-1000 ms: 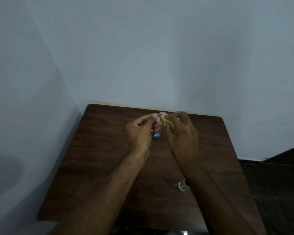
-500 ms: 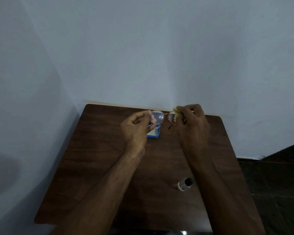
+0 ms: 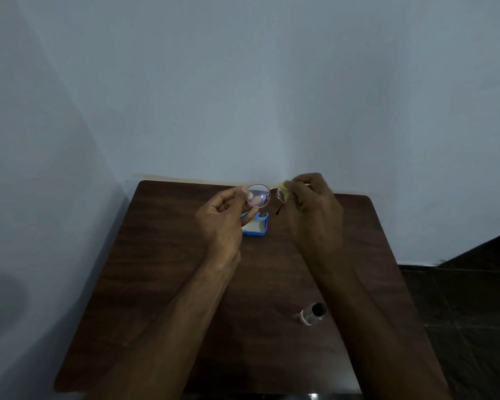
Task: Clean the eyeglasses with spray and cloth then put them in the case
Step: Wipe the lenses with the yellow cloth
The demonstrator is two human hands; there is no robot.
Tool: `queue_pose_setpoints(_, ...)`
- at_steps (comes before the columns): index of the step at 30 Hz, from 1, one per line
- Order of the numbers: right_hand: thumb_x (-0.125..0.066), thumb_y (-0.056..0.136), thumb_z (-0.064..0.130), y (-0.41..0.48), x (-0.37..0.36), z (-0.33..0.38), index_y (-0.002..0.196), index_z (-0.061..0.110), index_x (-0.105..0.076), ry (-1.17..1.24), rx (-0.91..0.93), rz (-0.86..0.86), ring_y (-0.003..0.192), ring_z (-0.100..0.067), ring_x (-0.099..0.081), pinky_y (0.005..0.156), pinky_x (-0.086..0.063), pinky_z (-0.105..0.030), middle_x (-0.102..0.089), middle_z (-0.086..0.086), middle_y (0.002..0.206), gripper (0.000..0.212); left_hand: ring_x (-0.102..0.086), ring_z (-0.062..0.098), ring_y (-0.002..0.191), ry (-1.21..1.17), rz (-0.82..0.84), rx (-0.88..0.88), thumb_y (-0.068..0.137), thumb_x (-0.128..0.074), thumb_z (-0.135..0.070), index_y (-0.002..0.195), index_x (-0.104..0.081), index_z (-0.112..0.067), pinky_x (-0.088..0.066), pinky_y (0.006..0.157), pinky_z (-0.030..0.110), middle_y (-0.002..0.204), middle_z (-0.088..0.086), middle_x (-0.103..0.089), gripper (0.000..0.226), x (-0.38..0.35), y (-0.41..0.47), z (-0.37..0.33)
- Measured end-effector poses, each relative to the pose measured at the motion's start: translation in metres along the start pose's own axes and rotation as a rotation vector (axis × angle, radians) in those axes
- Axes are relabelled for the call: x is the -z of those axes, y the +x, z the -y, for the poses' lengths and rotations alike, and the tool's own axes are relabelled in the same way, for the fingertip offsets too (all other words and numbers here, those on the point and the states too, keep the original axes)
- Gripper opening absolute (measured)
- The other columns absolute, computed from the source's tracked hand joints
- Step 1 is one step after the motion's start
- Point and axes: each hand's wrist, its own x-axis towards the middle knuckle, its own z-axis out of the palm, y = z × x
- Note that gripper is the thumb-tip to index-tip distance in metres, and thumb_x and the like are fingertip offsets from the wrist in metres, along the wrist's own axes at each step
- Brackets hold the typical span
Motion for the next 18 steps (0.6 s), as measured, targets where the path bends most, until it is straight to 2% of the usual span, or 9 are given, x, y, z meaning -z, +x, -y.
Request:
queue_pose_setpoints(3,-0.078,0.088,0.007,-0.016,-0.001,0.009,0.103,0.015,-0.073,0.076,0.03,0.059,0.091,-0.024,-0.068,0.073,-0.057,-0.033,-0.069,-0.008,0.109,0.018,-0.08,0.022,0.08,-0.019,-0.003,0.002,0.095,-0.076,-0.003,0.105,-0.079,0.003,-0.065,0.071,0.029,0.083,0.008,-0.08,0.012,-0.001,0.001,-0.001)
queue_pose_setpoints(7,-0.075,0.091,0.01,-0.001,0.003,-0.003,0.09,0.011,-0.075,-0.036,-0.061,-0.035,0.083,-0.017,-0.062,0.065,-0.054,-0.039,-0.066,-0.002,0.102,0.002,-0.079,0.019,0.077,-0.034,0.004,-0.004,0.095,-0.075,-0.003,0.109,-0.077,0.006,-0.066,0.071,0.029,0.079,0.006,-0.079,0.016,0.0,0.0,-0.003)
queue_pose_setpoints(10,-0.073,0.093,0.011,0.013,-0.001,0.002,0.098,0.008,-0.074,-0.061,-0.037,-0.042,0.09,-0.024,-0.065,0.07,-0.057,-0.04,-0.066,-0.006,0.109,0.006,-0.079,0.016,0.075,-0.014,0.013,-0.012,0.094,-0.076,-0.004,0.107,-0.079,0.002,-0.066,0.07,0.028,0.078,0.002,-0.08,0.014,-0.001,-0.001,-0.004)
queue_pose_setpoints(14,-0.076,0.09,0.006,-0.004,-0.005,0.01,0.099,0.008,-0.076,-0.056,0.04,0.058,0.089,-0.023,-0.066,0.069,-0.056,-0.034,-0.067,-0.007,0.108,0.01,-0.08,0.018,0.076,-0.025,0.016,-0.023,0.095,-0.075,-0.004,0.106,-0.078,0.005,-0.066,0.069,0.029,0.08,0.006,-0.08,0.014,-0.003,0.002,-0.007)
queue_pose_setpoints(18,-0.074,0.092,0.015,0.008,0.003,-0.005,0.092,0.013,-0.077,-0.029,-0.099,-0.006,0.085,-0.018,-0.064,0.066,-0.054,-0.035,-0.065,-0.002,0.102,0.003,-0.08,0.019,0.076,-0.01,0.03,-0.026,0.096,-0.075,-0.005,0.107,-0.078,0.005,-0.067,0.07,0.03,0.081,0.007,-0.079,0.015,0.002,0.005,-0.007)
